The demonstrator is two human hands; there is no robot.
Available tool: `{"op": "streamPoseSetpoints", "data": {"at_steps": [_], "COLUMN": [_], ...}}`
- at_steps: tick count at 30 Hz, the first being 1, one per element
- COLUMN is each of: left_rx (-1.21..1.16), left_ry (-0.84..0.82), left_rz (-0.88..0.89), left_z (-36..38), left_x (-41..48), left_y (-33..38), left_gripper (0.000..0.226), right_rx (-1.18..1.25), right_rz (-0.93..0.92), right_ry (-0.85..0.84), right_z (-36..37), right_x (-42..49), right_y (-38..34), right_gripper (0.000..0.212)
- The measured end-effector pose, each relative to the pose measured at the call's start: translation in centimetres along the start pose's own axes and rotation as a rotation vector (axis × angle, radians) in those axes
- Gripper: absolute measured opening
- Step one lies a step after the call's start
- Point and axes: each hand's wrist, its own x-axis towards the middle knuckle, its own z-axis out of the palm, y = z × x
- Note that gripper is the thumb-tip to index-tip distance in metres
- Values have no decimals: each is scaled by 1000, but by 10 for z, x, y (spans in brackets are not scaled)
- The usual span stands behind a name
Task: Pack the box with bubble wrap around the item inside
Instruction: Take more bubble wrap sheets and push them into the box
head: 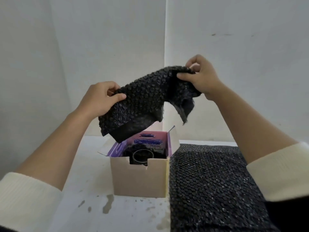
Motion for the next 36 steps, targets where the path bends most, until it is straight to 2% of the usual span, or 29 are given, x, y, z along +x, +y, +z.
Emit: {"op": "streamPoseSetpoints", "data": {"at_steps": [3,6,9,13,16,18,20,21,23,24,25,27,28,30,32,34,36], "left_rx": [-85,-155,-209,-237,-227,-240,-233,-205,-131,-85,-47,-21,-38,-23,203,478,528], "left_ry": [-4,-124,-217,-387,-531,-591,-591,-570,-557,-570,-597,-644,-649,-596,-470,-380,-420], "left_rz": [-51,-120,-136,-77,-96,-177,-218,-210,-135,-102,-87,-95,-103,-87,-27,0,-33], "left_z": [0,6,14,24,32,34,38,42,52,56,60,63,63,62,60,57,56], "left_x": [-6,-19,-36,-52,-55,-57,-59,-60,-64,-65,-65,-65,-65,-66,-69,-72,-73], "left_y": [-9,-24,-40,-41,-38,-32,-31,-32,-29,-28,-28,-29,-28,-28,-27,-24,-24], "left_gripper": [10,8,21,49,38,27,52,52,24,15,13,14,19,43,64,68,60], "right_rx": [89,95,-11,-153,-319,-418,-437,-434,-464,-495,-512,-454,-408,-399,-406,-378,-408], "right_rz": [-10,79,161,197,235,292,360,389,327,265,215,163,155,114,147,266,307], "right_ry": [-17,-124,-267,-490,-676,-768,-816,-823,-827,-810,-777,-738,-759,-858,-921,-944,-994], "right_z": [32,58,57,39,33,33,34,35,39,43,48,56,59,64,64,66,71], "right_x": [-2,-22,-46,-61,-64,-66,-66,-66,-65,-65,-67,-69,-70,-73,-77,-81,-85], "right_y": [-5,19,52,73,72,65,57,53,51,52,54,59,62,64,67,67,70], "right_gripper": [30,28,25,27,23,6,17,23,30,25,19,28,35,31,19,24,34]}}
